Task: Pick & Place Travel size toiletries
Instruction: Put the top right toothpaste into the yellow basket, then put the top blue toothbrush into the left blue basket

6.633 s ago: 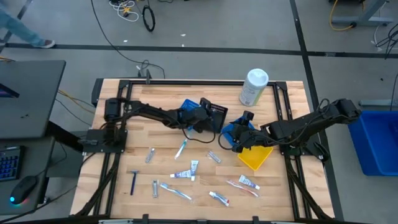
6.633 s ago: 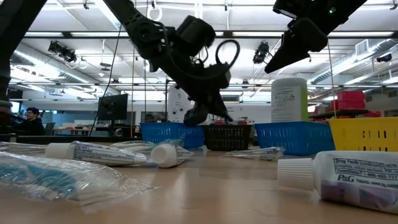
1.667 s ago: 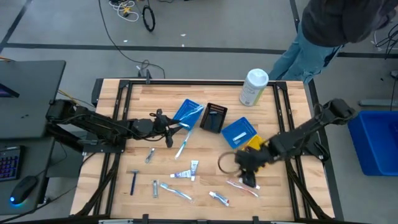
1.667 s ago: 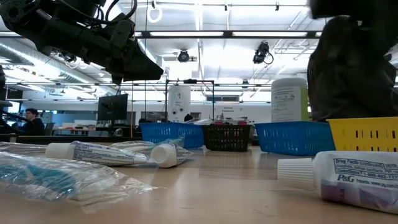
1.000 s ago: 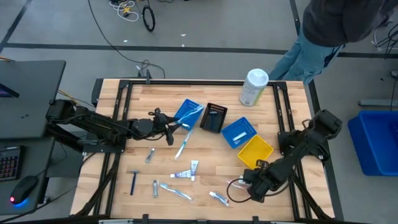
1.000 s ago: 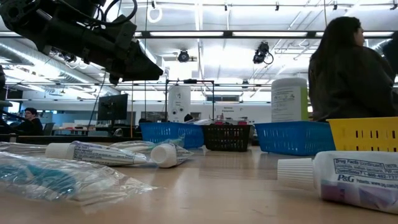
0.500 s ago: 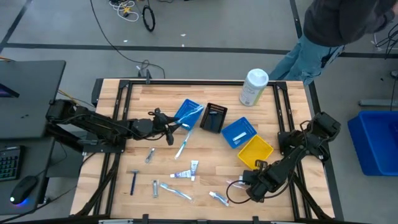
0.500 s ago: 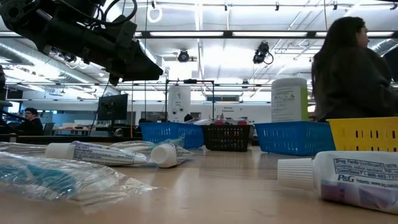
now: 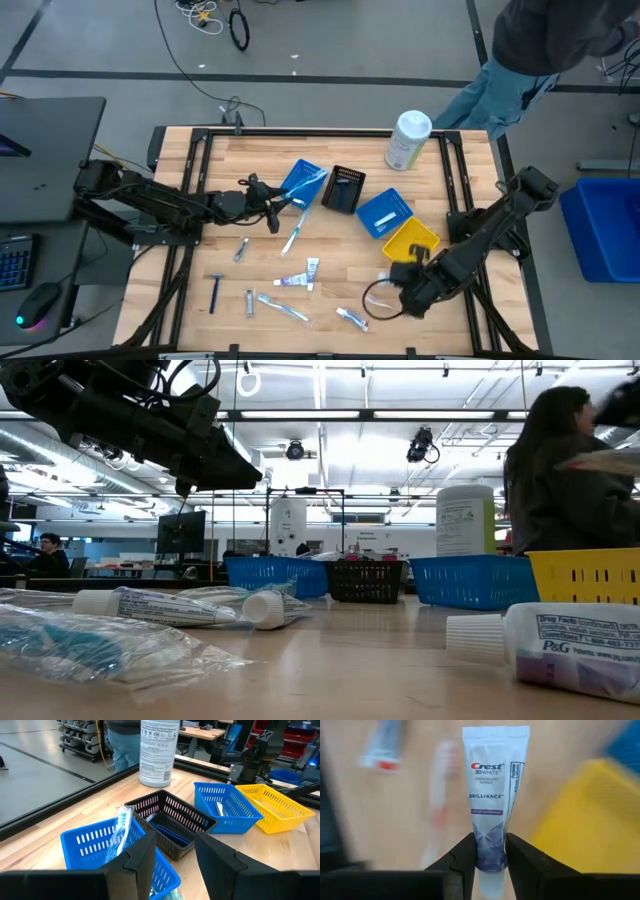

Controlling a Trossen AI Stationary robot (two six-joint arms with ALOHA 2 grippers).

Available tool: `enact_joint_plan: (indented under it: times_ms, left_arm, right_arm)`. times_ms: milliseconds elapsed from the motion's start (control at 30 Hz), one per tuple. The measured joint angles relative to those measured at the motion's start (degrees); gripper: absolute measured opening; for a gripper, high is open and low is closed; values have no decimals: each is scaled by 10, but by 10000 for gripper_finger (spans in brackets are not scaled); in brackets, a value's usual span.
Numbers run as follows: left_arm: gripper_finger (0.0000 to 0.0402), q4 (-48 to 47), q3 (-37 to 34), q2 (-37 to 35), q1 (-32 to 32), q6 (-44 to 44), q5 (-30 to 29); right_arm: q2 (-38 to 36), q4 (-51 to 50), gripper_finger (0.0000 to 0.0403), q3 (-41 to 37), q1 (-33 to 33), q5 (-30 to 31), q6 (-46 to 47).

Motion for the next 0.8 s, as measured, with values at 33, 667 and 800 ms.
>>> enact_joint_plan:
  times_ms: [33,667,800]
  left_arm:
    - [146,0,0,0,0,0,0]
    - [146,0,0,0,0,17,0]
    - [146,1,0,0,0,10,1]
  right_arm:
    - [-5,-35,102,6,-1,25,-1]
    - [-15,-156,152,-122,-106,21,-121]
    - [-15,-155,192,-122,-127,14,-139]
